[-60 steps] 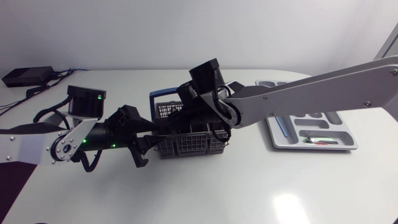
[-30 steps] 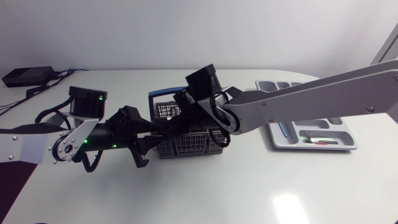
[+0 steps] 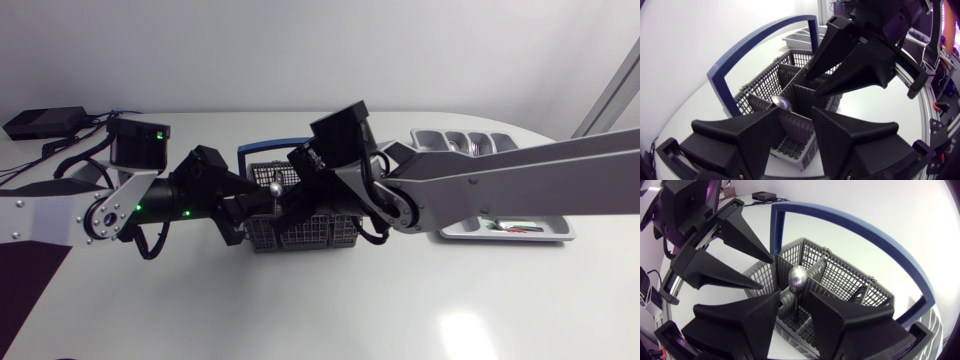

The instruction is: Unload the cutlery basket into the drawer organizer.

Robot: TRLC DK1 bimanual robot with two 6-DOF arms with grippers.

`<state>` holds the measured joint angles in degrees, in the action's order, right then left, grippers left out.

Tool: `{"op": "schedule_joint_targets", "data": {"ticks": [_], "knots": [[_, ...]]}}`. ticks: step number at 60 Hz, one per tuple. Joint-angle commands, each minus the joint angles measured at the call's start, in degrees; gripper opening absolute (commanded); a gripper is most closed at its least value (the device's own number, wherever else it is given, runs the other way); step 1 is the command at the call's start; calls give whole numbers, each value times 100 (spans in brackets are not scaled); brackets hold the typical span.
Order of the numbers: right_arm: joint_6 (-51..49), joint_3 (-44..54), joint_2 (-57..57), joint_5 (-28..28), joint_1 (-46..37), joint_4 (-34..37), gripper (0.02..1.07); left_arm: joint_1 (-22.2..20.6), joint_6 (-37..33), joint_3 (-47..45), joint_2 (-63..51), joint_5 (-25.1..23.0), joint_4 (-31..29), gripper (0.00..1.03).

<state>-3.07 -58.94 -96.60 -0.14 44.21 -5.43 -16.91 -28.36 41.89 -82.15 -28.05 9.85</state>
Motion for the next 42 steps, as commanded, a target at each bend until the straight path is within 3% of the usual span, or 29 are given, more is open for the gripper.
{"op": "schedule_joint_targets", "data": {"ticks": [1,13,28,42], "knots": [[-71,260,229,49,27,-63,54,56,252,337,-231,-42,-158,49],[-80,594,668,49,-70,-81,58,117,691,882,-627,-218,-616,49],[-80,875,994,41,-228,-116,59,153,1157,1691,-1031,-394,-1934,48],[-71,998,1178,32,-246,-134,59,135,1597,2025,-1374,-517,-2224,45]]}}
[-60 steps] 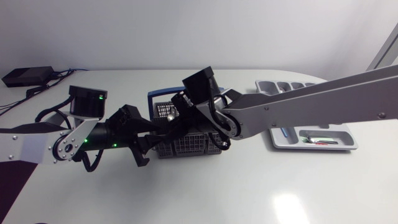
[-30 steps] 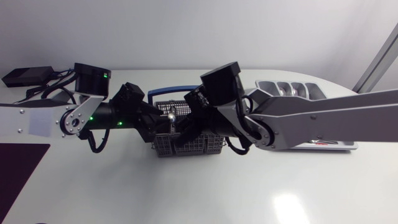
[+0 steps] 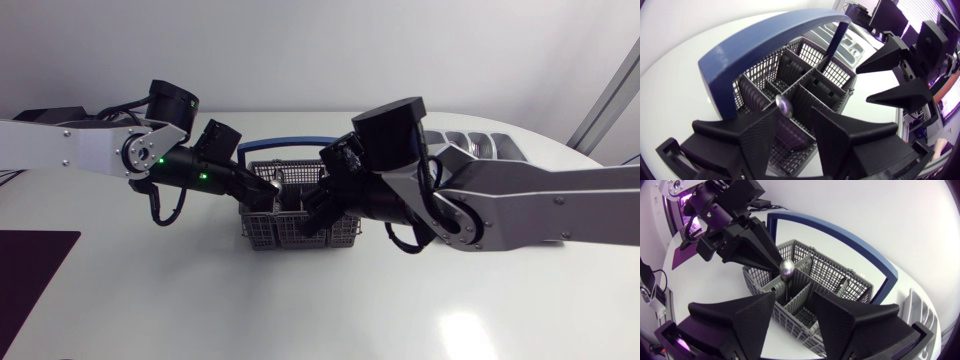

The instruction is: Unload the cutlery basket into the drawer organizer.

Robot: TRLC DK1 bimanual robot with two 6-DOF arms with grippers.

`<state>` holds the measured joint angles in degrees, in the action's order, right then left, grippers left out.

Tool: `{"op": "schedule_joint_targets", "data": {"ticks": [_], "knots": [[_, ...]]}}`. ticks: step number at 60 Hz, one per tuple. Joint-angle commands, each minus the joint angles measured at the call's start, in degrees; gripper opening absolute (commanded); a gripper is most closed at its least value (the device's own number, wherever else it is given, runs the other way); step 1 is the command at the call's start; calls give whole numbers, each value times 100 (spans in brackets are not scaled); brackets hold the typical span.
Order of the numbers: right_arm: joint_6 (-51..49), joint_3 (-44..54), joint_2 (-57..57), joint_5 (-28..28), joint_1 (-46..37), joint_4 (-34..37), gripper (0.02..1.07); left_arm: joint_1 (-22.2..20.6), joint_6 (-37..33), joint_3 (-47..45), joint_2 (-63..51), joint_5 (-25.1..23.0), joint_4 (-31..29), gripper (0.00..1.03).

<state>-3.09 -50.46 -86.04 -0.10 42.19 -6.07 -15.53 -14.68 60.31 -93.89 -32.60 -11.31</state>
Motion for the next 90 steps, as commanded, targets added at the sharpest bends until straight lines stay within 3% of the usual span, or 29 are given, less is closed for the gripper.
{"op": "schedule_joint_targets", "data": {"ticks": [1,19,52,78,90], "knots": [[-69,150,123,27,-45,-70,59,-12,228,182,-209,-62,-126,45],[-51,150,8,45,8,-202,59,-99,325,86,-288,-36,-82,42],[-139,185,-299,159,201,-369,59,-530,817,-90,-517,1071,762,29],[-183,344,-255,159,201,-457,59,-644,1011,-72,-798,1133,1237,3],[-192,396,-220,159,201,-501,59,-706,1002,-257,-631,1133,1298,3]]}}
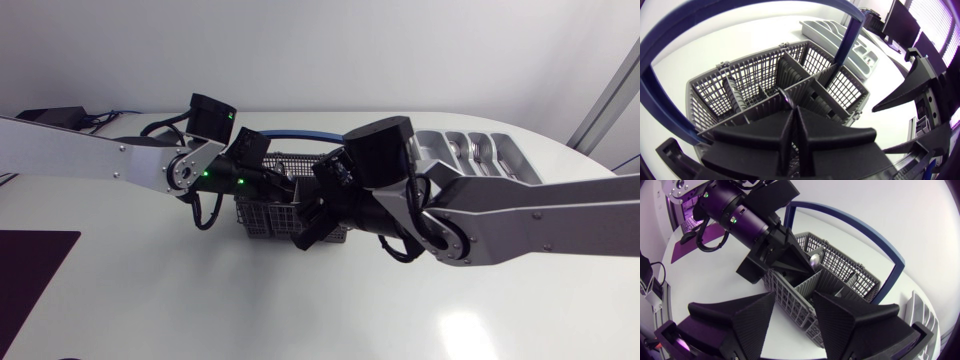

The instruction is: Unload the cutlery basket into the drawer organizer.

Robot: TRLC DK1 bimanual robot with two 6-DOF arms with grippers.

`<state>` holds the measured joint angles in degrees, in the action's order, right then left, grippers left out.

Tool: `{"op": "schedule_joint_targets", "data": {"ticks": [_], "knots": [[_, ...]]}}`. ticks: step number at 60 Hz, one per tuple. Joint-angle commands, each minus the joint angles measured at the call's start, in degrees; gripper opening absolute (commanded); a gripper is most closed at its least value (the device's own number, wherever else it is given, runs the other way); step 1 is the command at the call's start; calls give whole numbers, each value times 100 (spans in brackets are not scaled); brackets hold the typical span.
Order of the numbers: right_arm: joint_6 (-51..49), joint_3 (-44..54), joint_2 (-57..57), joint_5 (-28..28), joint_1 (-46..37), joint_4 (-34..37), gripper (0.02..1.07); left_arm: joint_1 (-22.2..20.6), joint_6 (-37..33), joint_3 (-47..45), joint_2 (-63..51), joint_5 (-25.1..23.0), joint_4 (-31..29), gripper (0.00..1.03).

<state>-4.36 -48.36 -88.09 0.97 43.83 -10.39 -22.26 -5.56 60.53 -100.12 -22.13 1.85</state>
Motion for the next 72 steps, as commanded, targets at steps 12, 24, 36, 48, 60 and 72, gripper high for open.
{"op": "schedule_joint_targets", "data": {"ticks": [12,24,36,48,60,72], "knots": [[-65,195,-24,52,46,-77,59,-244,-68,-1035,827,517,615,3],[-65,195,-59,79,64,-77,59,-516,-402,-1720,1592,1053,1266,3],[-109,213,20,114,90,-86,59,-683,-621,-1993,2400,1132,1450,3],[-566,450,521,96,20,-367,59,-534,-639,-1852,3139,534,975,3],[-750,503,1207,-642,-314,-121,62,-77,-753,-1395,3437,-890,-9,3],[-1032,353,1462,-1969,-674,934,64,389,-1351,-877,3095,-2138,-1090,3]]}}
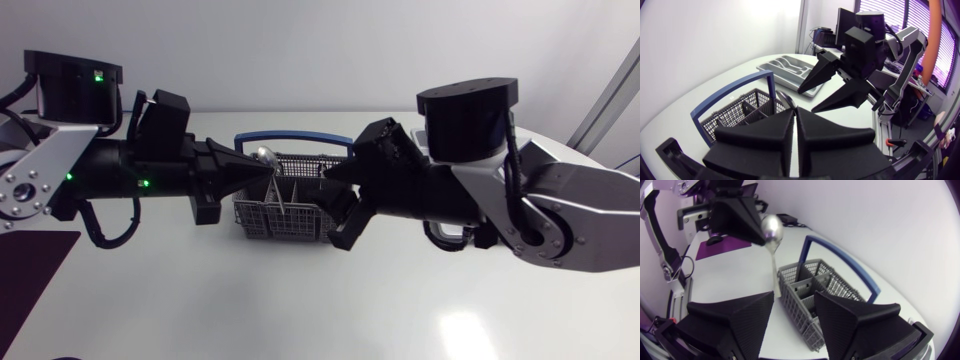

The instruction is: Unload the cutlery basket into the drawer organizer.

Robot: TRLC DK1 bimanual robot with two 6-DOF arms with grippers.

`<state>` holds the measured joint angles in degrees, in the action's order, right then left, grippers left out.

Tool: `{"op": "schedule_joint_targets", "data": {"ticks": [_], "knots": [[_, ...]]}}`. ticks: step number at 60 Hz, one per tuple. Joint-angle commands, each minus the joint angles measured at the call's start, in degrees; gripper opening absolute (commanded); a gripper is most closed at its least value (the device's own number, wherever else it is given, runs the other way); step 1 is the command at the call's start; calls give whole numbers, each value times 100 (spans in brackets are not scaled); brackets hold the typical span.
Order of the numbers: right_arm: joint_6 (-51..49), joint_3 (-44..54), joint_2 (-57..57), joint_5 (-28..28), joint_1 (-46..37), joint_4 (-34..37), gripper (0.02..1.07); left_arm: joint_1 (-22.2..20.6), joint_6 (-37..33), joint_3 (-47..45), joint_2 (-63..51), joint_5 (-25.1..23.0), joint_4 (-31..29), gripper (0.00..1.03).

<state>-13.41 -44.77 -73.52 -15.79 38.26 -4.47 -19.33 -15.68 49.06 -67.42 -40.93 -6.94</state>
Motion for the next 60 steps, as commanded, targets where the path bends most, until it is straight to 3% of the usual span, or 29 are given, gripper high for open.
{"op": "schedule_joint_targets", "data": {"ticks": [1,7,17,31,44,51,60], "knots": [[-127,-23,-14,-442,-143,447,68,105,-409,306,-219,-337,-282,3],[-285,4,-14,-785,-240,790,79,123,-831,376,-377,-741,-642,3],[-663,83,101,-1242,-433,1089,89,52,-1499,412,-500,-1233,-1222,3],[-1217,136,118,-2174,-460,1783,89,-334,-2440,236,-386,-1453,-1855,3],[-1929,426,364,-2402,-310,2108,89,-756,-2818,315,-448,-1559,-2321,3],[-2307,531,408,-2481,-240,2240,89,-897,-3424,535,-685,-1647,-3094,3],[-2570,478,294,-2648,15,2301,89,-1125,-3529,614,-790,-1647,-3244,3]]}}
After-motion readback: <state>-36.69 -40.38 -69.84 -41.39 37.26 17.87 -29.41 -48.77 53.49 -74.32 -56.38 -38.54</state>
